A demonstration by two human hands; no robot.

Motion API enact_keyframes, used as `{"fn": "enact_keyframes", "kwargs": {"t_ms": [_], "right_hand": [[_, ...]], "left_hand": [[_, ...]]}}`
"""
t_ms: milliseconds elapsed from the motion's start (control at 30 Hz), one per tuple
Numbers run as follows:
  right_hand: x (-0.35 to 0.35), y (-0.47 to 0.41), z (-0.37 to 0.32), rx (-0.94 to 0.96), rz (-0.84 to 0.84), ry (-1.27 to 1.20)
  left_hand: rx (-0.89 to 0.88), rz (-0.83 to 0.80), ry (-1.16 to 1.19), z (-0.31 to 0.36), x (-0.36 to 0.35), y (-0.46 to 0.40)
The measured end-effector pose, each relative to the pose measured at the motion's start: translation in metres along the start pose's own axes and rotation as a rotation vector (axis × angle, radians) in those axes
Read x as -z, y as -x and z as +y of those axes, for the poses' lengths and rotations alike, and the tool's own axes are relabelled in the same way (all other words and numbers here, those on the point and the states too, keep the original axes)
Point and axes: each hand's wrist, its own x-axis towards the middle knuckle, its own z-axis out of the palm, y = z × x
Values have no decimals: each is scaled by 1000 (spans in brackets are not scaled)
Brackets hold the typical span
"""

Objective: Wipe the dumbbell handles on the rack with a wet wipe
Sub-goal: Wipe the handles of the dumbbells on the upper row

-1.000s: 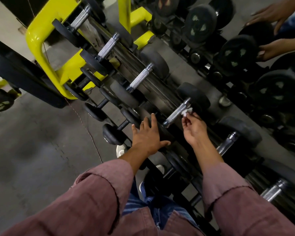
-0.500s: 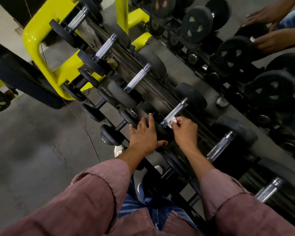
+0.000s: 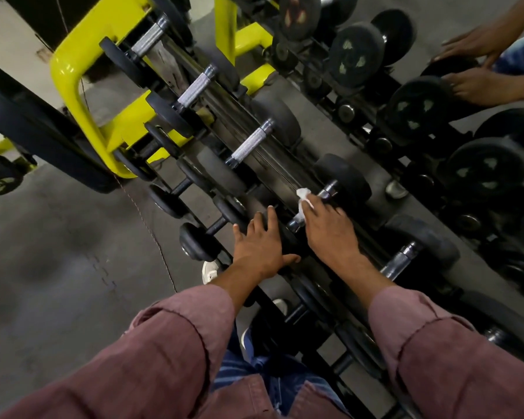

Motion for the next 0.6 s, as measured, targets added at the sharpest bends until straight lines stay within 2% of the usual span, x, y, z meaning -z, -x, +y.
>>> {"fn": "enact_keyframes", "kwargs": {"t_ms": [200, 333, 500, 600], "right_hand": [[13, -27, 17, -33, -57, 119], [14, -21, 18, -62, -8, 149], [6, 5, 13, -250, 89, -75], [-1, 14, 9, -332, 78, -373]], "left_hand": [[-2, -2, 13, -1, 0, 0], [-1, -1, 10, -1, -1, 0], [1, -12, 15, -1, 0, 0], [1, -9, 3, -1, 1, 1]]}}
